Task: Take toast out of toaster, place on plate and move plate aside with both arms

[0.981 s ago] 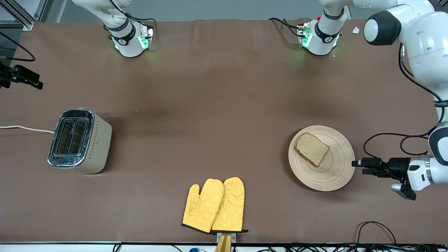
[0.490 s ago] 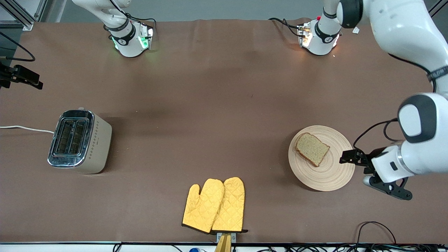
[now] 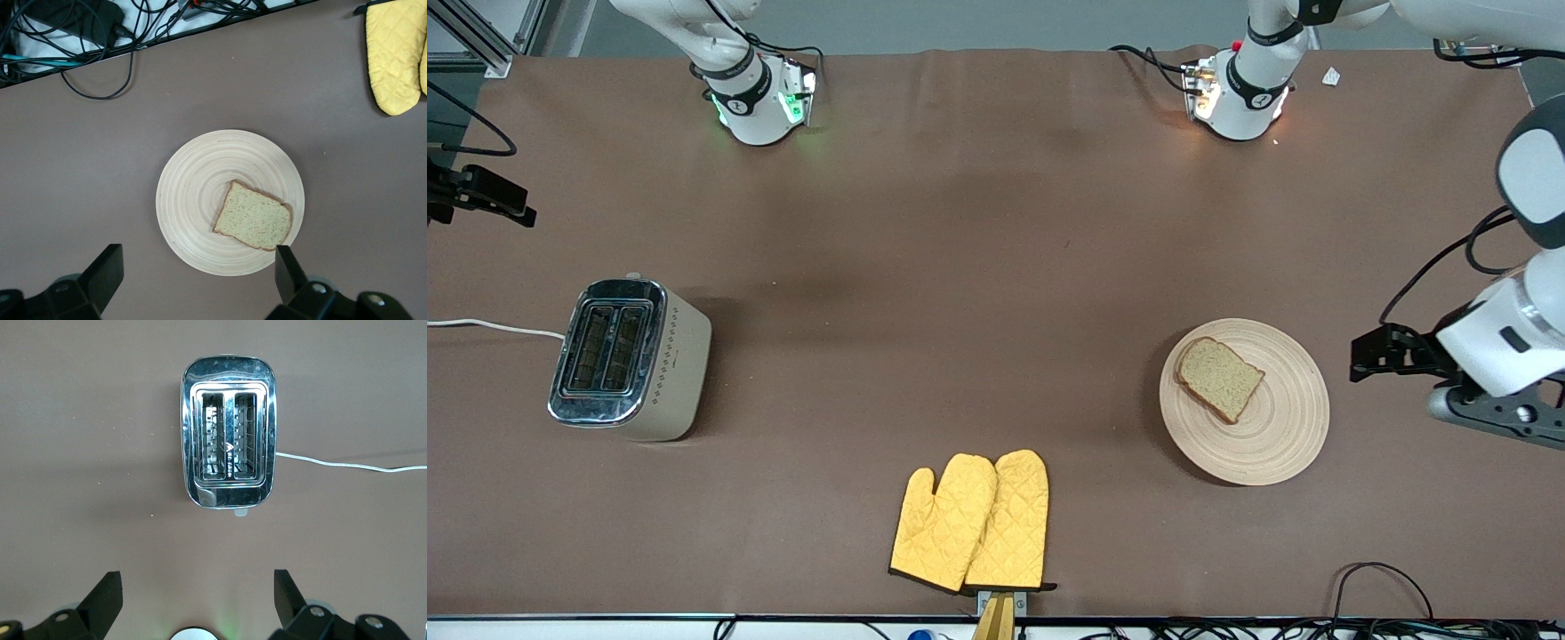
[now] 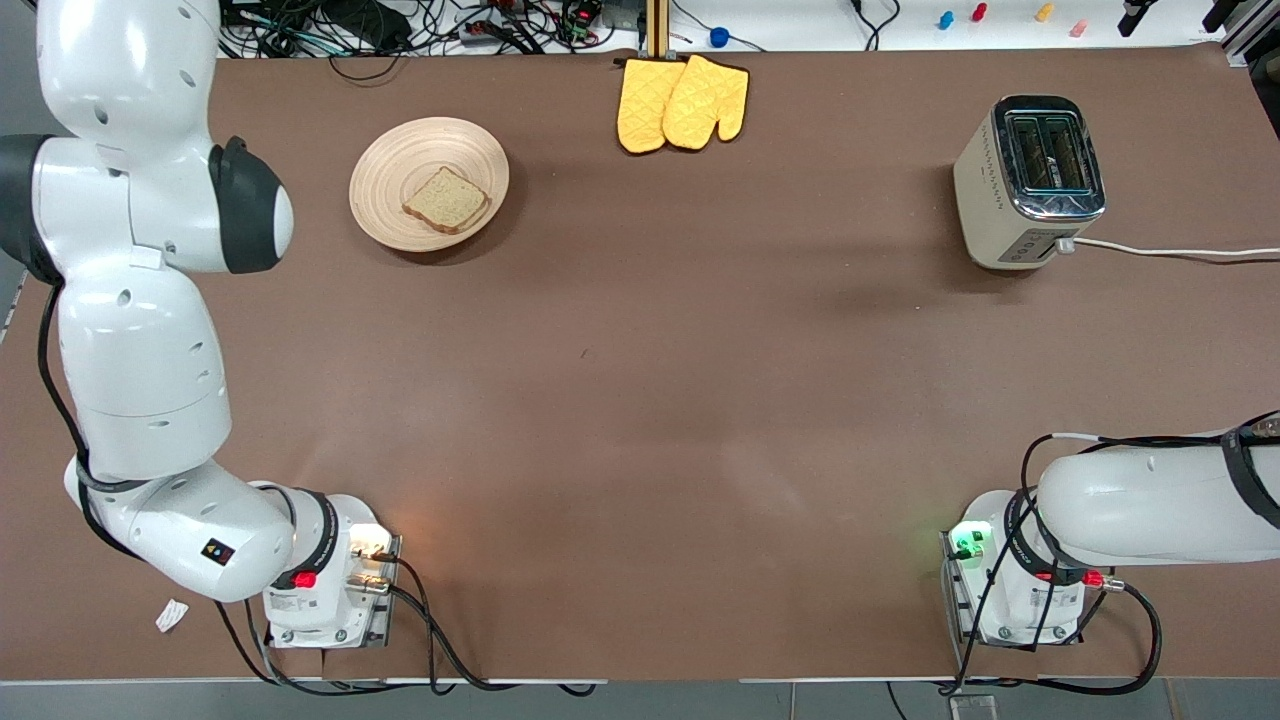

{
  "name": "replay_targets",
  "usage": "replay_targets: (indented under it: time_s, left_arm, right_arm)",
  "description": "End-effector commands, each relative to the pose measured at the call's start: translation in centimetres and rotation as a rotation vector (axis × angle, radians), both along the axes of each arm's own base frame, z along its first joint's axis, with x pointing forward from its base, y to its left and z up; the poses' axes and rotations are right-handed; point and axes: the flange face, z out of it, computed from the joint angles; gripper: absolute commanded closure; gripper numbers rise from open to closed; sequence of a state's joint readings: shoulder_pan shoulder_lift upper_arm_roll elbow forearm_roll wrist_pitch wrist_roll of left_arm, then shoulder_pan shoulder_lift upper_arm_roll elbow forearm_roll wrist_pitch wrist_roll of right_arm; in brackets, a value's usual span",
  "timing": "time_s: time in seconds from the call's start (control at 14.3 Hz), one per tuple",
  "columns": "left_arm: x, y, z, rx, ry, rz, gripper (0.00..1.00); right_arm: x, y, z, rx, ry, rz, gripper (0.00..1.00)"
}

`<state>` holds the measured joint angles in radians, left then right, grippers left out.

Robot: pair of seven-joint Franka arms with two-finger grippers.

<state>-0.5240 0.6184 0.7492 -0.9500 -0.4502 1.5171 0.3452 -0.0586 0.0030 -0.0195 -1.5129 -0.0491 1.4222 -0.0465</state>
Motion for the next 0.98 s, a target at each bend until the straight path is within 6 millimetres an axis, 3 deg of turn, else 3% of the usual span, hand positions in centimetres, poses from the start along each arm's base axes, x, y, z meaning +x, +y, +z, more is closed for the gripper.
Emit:
replay_targets:
  time_s: [0.0, 0.14, 0.35, 0.49, 0.63, 0.91]
  left_arm:
    - [-0.5, 3.2, 0.9, 0.004, 0.0, -0.006, 0.0]
    - [-1.5, 4.5, 3.3, -0.008, -0.024, 0.004, 0.0]
    - [-2.0, 6.1, 3.4, -0.018, 0.007, 0.004, 0.0]
    - [-3.2, 7.5, 5.8, -0.048, -0.027, 0.003, 0.0]
    - [-3.4, 8.0, 6.1, -0.093, -0.021, 0.01, 0.0]
    - [-5.9, 5.1, 8.3, -0.032, -0.005, 0.085, 0.0]
  right_arm:
    - [-0.9, 0.2, 0.3, -0.003, -0.002, -0.014, 0.0]
    - [-0.9, 0.2, 0.2, -0.003, -0.001, -0.014, 0.0]
    - [-0.9, 0.2, 0.2, -0.003, -0.001, -0.014, 0.0]
    - [-0.9, 0.2, 0.2, -0.003, 0.002, -0.015, 0.0]
    - [-1.0, 0.2, 0.2, -0.002, 0.004, -0.015, 0.0]
    - [-0.9, 0.2, 0.2, -0.002, 0.004, -0.015, 0.0]
